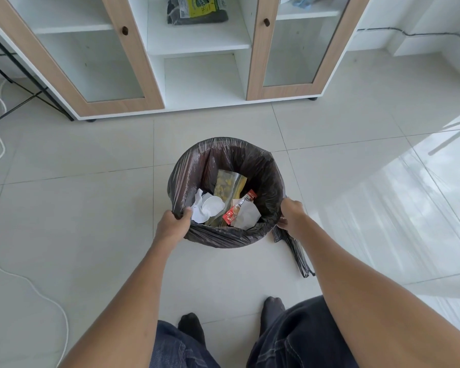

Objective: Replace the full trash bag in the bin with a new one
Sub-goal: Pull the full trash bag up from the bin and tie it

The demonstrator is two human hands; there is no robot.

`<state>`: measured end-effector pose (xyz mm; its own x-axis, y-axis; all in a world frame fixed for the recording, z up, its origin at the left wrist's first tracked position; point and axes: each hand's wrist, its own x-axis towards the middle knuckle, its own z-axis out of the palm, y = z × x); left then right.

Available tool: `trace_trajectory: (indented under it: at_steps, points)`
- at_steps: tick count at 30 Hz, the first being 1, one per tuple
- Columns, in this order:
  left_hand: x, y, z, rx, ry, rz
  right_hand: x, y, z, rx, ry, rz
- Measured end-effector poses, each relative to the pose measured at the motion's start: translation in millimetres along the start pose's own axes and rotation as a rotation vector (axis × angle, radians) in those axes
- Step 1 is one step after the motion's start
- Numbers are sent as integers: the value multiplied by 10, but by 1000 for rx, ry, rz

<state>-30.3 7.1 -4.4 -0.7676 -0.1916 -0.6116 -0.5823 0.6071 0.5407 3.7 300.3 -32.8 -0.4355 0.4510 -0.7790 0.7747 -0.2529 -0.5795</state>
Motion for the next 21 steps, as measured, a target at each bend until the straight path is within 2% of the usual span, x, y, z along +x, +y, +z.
trace_trajectory:
  at_steps: [4,11,17,21]
  points:
    - [-9,-19,14,-14,-89,-16,-359,-138,75,7,-38,94]
    - [73,-61,24,-91,-162,-28,-345,-115,45,55,-36,183]
    - [100,-109,18,-3,-117,10,-344,-94,-28,-29,9,203]
    - [79,-102,7,111,-86,46,-329,-84,-99,-31,-29,253]
